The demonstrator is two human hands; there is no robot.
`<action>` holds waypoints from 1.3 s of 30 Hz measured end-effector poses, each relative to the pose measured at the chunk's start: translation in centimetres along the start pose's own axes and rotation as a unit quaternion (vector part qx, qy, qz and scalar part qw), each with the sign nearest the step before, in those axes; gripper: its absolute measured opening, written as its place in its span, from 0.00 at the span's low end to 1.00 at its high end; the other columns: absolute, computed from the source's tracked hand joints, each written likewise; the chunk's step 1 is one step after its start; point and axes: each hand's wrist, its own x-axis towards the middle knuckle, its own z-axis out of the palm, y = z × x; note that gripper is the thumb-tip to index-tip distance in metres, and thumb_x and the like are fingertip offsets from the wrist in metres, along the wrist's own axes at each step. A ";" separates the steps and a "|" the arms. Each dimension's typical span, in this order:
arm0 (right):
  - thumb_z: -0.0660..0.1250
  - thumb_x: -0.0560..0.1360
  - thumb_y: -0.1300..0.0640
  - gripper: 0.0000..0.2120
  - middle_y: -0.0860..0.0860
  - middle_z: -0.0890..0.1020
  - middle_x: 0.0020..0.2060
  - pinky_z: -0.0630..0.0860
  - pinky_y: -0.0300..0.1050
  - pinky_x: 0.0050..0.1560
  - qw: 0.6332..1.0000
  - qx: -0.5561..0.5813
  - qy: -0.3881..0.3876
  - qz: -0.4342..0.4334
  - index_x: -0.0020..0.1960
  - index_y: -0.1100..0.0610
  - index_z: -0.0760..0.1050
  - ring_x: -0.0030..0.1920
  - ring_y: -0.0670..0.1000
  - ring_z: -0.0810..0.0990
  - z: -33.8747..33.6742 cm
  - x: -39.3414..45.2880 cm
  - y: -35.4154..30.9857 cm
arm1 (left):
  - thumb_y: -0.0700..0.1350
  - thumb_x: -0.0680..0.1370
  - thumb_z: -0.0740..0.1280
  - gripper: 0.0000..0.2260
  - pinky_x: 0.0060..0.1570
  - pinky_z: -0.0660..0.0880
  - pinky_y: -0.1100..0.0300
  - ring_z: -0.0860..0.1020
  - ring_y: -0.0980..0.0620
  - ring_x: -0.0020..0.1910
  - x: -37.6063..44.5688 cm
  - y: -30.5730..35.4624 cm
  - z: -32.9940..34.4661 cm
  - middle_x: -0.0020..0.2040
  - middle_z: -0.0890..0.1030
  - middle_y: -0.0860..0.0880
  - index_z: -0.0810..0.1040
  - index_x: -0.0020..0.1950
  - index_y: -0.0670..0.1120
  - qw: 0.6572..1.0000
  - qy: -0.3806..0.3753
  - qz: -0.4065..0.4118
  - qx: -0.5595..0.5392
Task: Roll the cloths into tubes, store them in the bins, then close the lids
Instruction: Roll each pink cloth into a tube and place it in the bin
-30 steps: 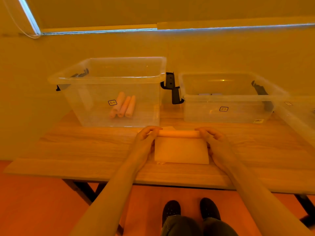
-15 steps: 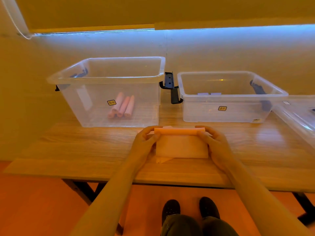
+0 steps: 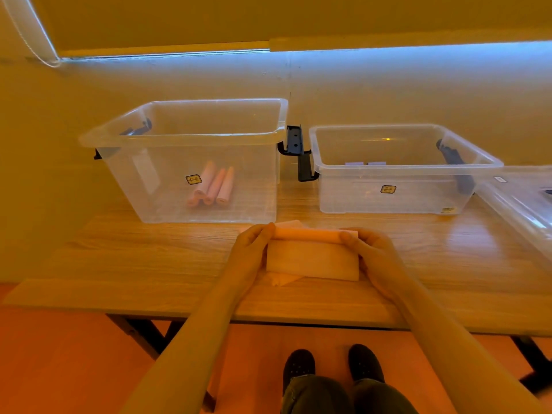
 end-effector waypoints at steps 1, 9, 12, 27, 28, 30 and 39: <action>0.65 0.77 0.53 0.10 0.51 0.85 0.42 0.80 0.46 0.40 1.000 0.002 0.003 0.000 0.55 0.54 0.79 0.41 0.50 0.83 0.0 0.0 0.0 | 0.52 0.80 0.61 0.09 0.43 0.74 0.55 0.79 0.50 0.46 0.0 -0.1 0.0 0.45 0.81 0.50 0.80 0.48 0.51 1.000 -0.002 0.005 0.010; 0.67 0.74 0.51 0.09 0.49 0.85 0.38 0.77 0.44 0.41 0.999 -0.001 0.029 -0.030 0.50 0.55 0.81 0.39 0.48 0.82 -0.1 0.1 0.1 | 0.49 0.78 0.66 0.08 0.44 0.79 0.53 0.79 0.45 0.53 -0.1 0.3 0.1 0.56 0.80 0.46 0.81 0.56 0.54 1.000 -0.027 0.012 0.006; 0.68 0.75 0.53 0.09 0.50 0.85 0.44 0.78 0.44 0.43 0.999 -0.007 0.023 -0.035 0.54 0.53 0.81 0.44 0.50 0.83 -0.2 0.1 0.1 | 0.49 0.79 0.65 0.09 0.45 0.79 0.55 0.78 0.46 0.55 -0.3 0.4 0.2 0.58 0.79 0.47 0.80 0.57 0.56 1.000 -0.023 0.003 -0.011; 0.68 0.73 0.52 0.15 0.54 0.84 0.50 0.80 0.49 0.48 1.000 0.012 -0.005 -0.019 0.58 0.54 0.78 0.51 0.54 0.83 -0.3 0.4 0.3 | 0.50 0.78 0.66 0.10 0.50 0.79 0.53 0.81 0.49 0.53 -0.5 0.2 0.2 0.51 0.84 0.49 0.82 0.56 0.50 0.999 -0.030 0.003 0.028; 0.68 0.74 0.53 0.14 0.53 0.85 0.49 0.80 0.48 0.47 1.000 0.014 -0.004 -0.021 0.59 0.55 0.78 0.50 0.53 0.83 -0.3 0.4 0.4 | 0.49 0.77 0.68 0.10 0.48 0.79 0.55 0.81 0.50 0.52 -0.5 0.2 0.2 0.51 0.84 0.50 0.81 0.56 0.49 0.999 -0.031 0.009 0.037; 0.67 0.75 0.54 0.12 0.52 0.85 0.48 0.80 0.47 0.47 1.000 0.014 -0.003 -0.028 0.58 0.55 0.79 0.48 0.52 0.83 -0.3 0.3 0.4 | 0.49 0.77 0.68 0.10 0.44 0.79 0.57 0.82 0.50 0.50 -0.6 0.2 0.2 0.49 0.84 0.50 0.81 0.56 0.49 0.999 -0.031 0.014 0.041; 0.68 0.71 0.50 0.14 0.54 0.85 0.44 0.80 0.50 0.47 0.999 0.002 -0.016 -0.028 0.52 0.57 0.81 0.44 0.54 0.84 0.0 0.0 0.2 | 0.51 0.79 0.63 0.10 0.43 0.78 0.57 0.81 0.51 0.47 -1.0 0.3 0.1 0.48 0.83 0.49 0.79 0.53 0.47 0.997 -0.028 0.047 0.057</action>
